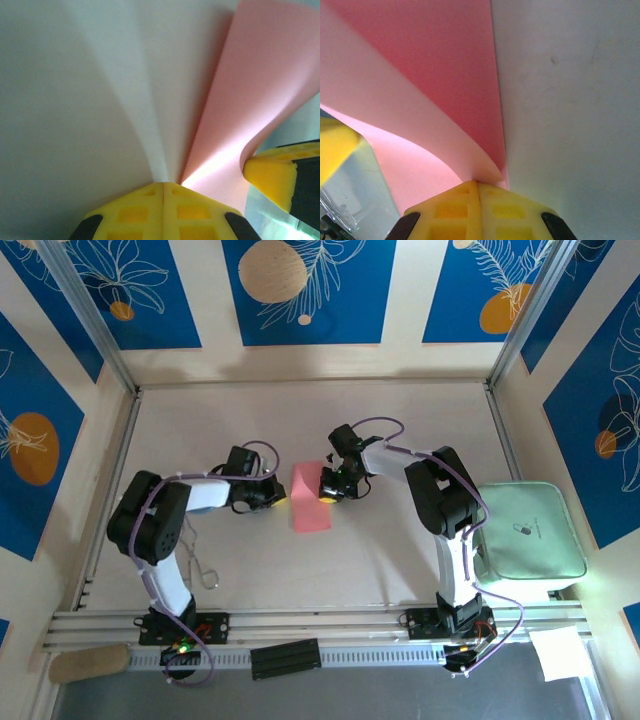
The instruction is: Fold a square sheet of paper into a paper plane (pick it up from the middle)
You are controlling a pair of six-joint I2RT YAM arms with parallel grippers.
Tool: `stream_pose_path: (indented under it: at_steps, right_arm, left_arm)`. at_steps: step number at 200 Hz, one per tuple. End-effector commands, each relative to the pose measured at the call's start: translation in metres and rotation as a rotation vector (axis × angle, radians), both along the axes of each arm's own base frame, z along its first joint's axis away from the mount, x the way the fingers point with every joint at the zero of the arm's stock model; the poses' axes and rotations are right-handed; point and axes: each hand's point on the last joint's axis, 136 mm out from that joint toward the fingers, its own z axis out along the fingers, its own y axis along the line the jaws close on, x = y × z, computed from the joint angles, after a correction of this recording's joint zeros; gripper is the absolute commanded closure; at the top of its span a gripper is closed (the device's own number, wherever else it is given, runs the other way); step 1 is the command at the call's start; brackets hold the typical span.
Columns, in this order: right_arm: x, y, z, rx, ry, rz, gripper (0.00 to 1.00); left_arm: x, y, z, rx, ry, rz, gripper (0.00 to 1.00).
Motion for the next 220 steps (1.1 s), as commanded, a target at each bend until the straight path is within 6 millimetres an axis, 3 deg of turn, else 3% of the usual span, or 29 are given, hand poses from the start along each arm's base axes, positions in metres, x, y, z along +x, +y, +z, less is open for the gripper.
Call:
stream_pose_path:
  at_steps: [1, 14, 27, 60, 104, 129, 148, 168, 183, 220]
  right_arm:
    - [-0.072, -0.121, -0.106, -0.592, 0.232, 0.024, 0.95]
    - [-0.072, -0.12, -0.106, -0.591, 0.234, 0.026, 0.95]
    - [-0.072, -0.119, -0.106, -0.587, 0.236, 0.029, 0.95]
    - [-0.073, -0.12, -0.107, -0.591, 0.241, 0.03, 0.95]
    - [-0.074, -0.122, -0.108, -0.6, 0.24, 0.034, 0.95]
    - [-0.073, -0.125, -0.108, -0.613, 0.235, 0.041, 0.95]
    - [-0.073, -0.127, -0.108, -0.621, 0.23, 0.046, 0.95]
    - [-0.073, -0.128, -0.108, -0.626, 0.229, 0.049, 0.95]
    - [-0.072, -0.128, -0.107, -0.626, 0.225, 0.05, 0.95]
    - [-0.072, -0.126, -0.108, -0.624, 0.224, 0.053, 0.95]
  left_arm:
    - [0.004, -0.018, 0.031, -0.134, -0.059, -0.016, 0.95]
    - [0.009, -0.036, 0.047, -0.21, -0.101, -0.041, 0.95]
    - [0.013, -0.046, 0.05, -0.223, -0.111, -0.055, 0.94]
    - [0.021, -0.057, 0.026, -0.173, -0.05, -0.054, 0.94]
    - [0.022, -0.041, -0.008, -0.09, 0.006, -0.02, 0.95]
    - [0.017, -0.016, -0.027, -0.008, 0.043, 0.011, 0.95]
    - [0.016, 0.005, -0.031, 0.065, 0.048, 0.031, 0.95]
    - [0.017, 0.021, -0.02, 0.109, 0.029, 0.033, 0.95]
    - [0.02, 0.022, -0.005, 0.118, -0.014, 0.014, 0.94]
    - [0.024, -0.023, 0.038, -0.058, -0.114, -0.075, 0.94]
